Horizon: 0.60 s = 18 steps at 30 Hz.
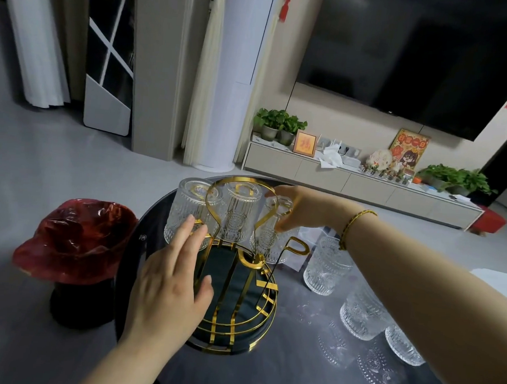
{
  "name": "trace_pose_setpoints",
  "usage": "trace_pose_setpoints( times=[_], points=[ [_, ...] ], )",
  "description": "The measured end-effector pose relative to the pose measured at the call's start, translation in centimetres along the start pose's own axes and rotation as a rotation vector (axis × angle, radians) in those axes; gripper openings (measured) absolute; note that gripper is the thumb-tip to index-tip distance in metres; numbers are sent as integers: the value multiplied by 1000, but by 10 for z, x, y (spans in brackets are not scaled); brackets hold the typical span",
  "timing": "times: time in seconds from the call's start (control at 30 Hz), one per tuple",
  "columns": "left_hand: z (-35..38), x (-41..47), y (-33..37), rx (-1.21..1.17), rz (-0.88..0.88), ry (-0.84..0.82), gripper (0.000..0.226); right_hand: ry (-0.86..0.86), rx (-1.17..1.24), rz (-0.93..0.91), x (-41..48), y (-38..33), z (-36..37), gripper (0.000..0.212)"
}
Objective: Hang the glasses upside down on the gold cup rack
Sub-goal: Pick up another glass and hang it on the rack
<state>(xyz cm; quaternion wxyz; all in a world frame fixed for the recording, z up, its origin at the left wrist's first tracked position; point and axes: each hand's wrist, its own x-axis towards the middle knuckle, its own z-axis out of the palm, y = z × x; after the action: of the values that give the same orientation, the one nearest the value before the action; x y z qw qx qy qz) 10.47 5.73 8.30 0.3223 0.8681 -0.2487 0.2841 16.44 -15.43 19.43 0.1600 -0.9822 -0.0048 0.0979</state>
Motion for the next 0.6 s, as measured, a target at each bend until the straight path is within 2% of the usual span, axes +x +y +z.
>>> trace_pose_setpoints(
  times=[0.43, 0.5, 0.6],
  points=[
    [1, 0, 2, -2, -8, -3, 83, -1, 43, -2, 2, 3, 4, 71],
    [0, 0, 3, 3, -11, -18, 81, 67, 64, -11, -2, 5, 5, 73],
    [-4, 0, 6, 20, -37, -44, 78, 258, 122, -75, -17, 11, 2, 68]
  ],
)
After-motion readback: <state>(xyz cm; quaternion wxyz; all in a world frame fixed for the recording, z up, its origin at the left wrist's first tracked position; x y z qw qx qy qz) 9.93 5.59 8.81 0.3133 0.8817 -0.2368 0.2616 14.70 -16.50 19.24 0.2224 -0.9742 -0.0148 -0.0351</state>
